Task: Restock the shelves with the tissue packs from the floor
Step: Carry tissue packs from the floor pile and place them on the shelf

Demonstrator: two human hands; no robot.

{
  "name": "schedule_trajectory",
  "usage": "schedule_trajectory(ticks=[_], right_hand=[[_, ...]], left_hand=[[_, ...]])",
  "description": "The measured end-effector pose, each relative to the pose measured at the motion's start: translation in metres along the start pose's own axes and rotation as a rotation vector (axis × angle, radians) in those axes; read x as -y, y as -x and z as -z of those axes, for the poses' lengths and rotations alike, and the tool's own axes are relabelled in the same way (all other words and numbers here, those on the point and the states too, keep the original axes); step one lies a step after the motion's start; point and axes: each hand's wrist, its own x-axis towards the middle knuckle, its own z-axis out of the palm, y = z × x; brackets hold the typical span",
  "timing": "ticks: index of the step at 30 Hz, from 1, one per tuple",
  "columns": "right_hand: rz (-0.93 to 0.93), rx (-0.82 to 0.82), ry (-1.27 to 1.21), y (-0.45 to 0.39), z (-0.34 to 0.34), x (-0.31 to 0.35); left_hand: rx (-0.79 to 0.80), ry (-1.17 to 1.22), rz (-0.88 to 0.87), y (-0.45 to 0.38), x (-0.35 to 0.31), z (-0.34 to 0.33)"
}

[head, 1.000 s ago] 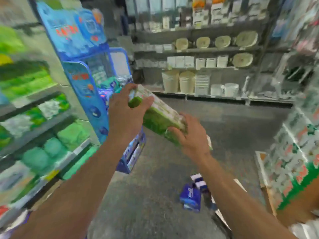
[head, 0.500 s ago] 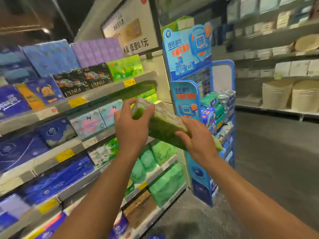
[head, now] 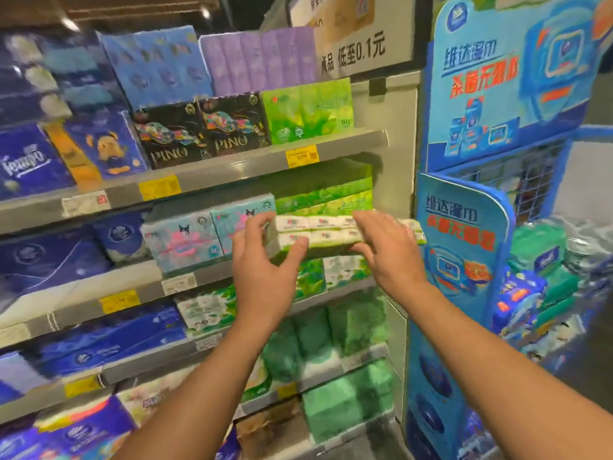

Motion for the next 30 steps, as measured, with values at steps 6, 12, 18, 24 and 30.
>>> schedule_trajectory(ticks=[6, 12, 18, 24, 30], right_hand=[[0.149, 0.024, 0.101, -0.093, -0.074, -0.057], [0.123, 0.089, 0.127, -0.15, -0.137, -0.109], [0.114, 0.249, 0.165, -0.164, -0.19, -0.149], [0.026, 0.178, 0.134, -0.157, -0.227, -0.138], [0.03, 0.261, 0.195, -0.149, -0.219, -0.13]], left_hand=[[0.024, -0.157, 0.02, -0.078, 0.079, -0.058], [0.133, -0.317, -0.008, -0.152, 0.132, -0.116], [0.184, -0.401, -0.168, -0.173, 0.166, -0.159], [0.222, -0.308, -0.402, -0.159, 0.191, -0.187], [0.343, -0.441, -0.189, -0.158, 0.195, -0.198]])
